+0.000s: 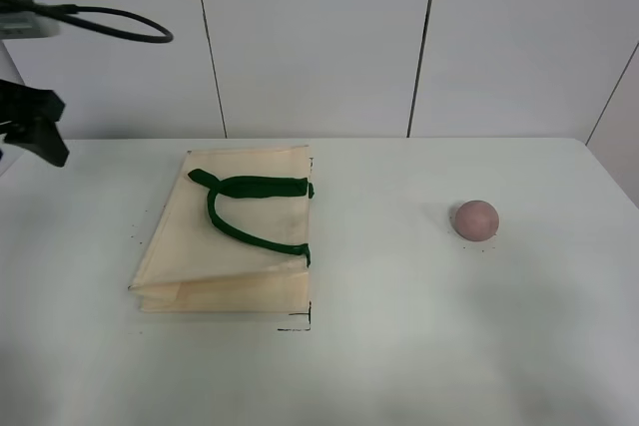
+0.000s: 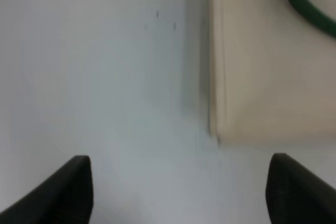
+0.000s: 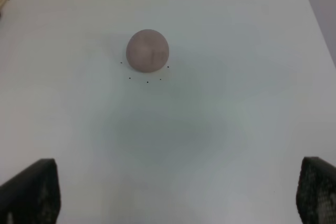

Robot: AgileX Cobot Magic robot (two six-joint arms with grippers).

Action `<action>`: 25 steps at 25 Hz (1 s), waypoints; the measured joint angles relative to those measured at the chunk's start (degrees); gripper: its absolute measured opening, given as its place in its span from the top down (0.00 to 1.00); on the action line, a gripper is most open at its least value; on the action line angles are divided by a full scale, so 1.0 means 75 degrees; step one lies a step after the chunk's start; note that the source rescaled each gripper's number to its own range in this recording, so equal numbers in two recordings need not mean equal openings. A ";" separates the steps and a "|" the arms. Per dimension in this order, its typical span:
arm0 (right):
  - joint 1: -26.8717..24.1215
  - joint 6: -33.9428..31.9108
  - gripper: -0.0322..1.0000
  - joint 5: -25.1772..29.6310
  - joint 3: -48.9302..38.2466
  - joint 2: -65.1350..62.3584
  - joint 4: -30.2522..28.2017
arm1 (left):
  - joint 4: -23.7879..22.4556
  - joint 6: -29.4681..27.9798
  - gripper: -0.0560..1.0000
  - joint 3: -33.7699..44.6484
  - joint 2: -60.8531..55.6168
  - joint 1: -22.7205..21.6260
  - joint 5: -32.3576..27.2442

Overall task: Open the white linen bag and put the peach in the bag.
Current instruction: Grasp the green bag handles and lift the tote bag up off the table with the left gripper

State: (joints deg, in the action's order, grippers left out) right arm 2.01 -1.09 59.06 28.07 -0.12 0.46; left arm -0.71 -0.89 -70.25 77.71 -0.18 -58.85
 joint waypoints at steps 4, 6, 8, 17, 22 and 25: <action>0.0000 0.0000 0.00 0.0000 0.0000 0.0000 0.0000 | 0.0094 -0.0038 0.00 -0.1378 0.2144 0.0000 0.0219; 0.0000 0.0000 0.00 0.0000 0.0000 0.0000 0.0000 | 0.0261 -0.0149 0.00 -0.2019 0.3086 0.0020 0.0217; 0.0000 0.0000 0.00 0.0000 0.0000 0.0000 0.0000 | 0.0382 -0.0372 0.00 -0.2633 0.3794 0.0115 0.0179; 0.0000 0.0000 0.00 0.0000 0.0000 0.0000 0.0000 | 0.0394 -0.1870 0.00 -0.3975 0.5605 0.1711 0.0187; 0.0000 0.0000 0.00 0.0000 0.0000 0.0000 0.0000 | -0.0148 -0.2515 0.00 -0.4004 0.6188 0.2407 0.0533; 0.0000 0.0000 0.00 0.0000 0.0000 0.0000 0.0000 | -0.0288 -0.2652 0.00 -0.4004 0.6498 0.2490 0.0737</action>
State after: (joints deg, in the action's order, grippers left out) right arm 2.01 -1.09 59.06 28.07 -0.12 0.46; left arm -2.87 -20.78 -100.29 126.45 18.50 -53.32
